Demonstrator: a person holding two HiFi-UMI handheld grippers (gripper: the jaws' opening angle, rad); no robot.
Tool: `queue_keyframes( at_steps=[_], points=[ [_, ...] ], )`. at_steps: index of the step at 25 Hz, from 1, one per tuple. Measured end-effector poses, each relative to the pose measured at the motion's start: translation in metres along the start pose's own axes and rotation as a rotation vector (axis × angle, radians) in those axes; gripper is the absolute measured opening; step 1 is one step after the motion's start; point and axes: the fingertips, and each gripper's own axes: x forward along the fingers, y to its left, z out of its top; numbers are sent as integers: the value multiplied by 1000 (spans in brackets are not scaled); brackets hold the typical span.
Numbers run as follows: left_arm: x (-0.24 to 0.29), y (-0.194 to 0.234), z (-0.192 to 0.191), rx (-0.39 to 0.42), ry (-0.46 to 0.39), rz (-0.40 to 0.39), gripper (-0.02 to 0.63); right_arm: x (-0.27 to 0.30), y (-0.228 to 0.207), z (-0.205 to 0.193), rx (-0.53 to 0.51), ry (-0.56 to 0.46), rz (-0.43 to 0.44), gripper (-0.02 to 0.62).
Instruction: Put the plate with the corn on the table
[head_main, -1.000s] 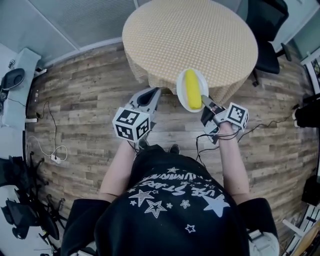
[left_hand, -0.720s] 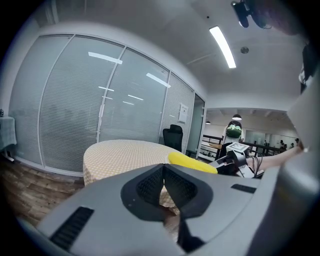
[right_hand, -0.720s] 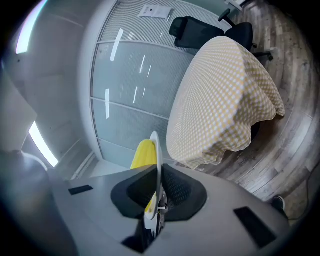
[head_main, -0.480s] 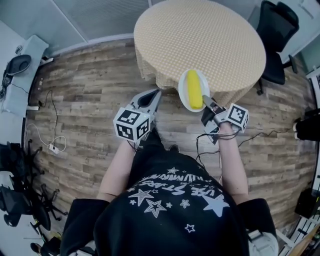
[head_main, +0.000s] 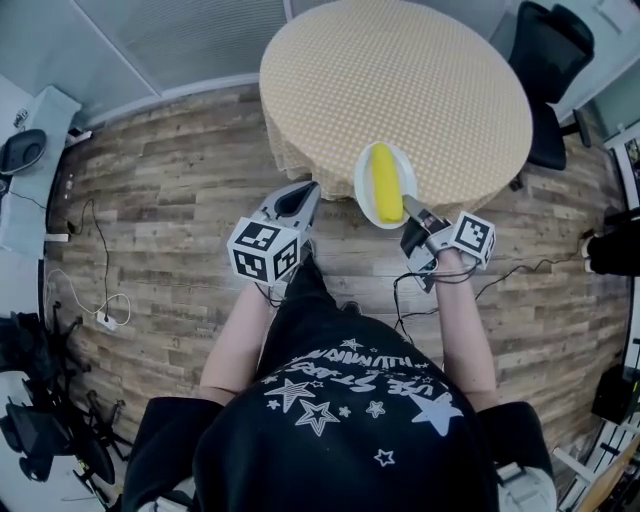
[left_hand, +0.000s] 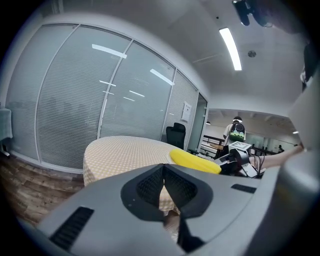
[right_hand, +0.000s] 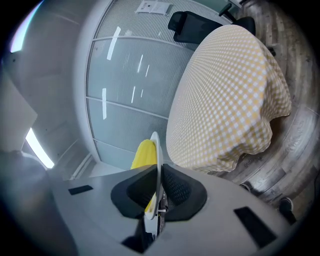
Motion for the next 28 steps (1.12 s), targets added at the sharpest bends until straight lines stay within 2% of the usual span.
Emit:
queue_keyframes(
  at_steps=[11, 17, 28],
  points=[
    [66, 79, 17, -29, 22, -64, 8, 69, -3, 41, 28, -59, -17, 38],
    [106, 122, 35, -15, 32, -90, 8, 116, -2, 71, 12, -66, -30, 38],
    [130, 195, 55, -21, 91, -119, 8, 210, 17, 102, 24, -82, -48, 38]
  ],
)
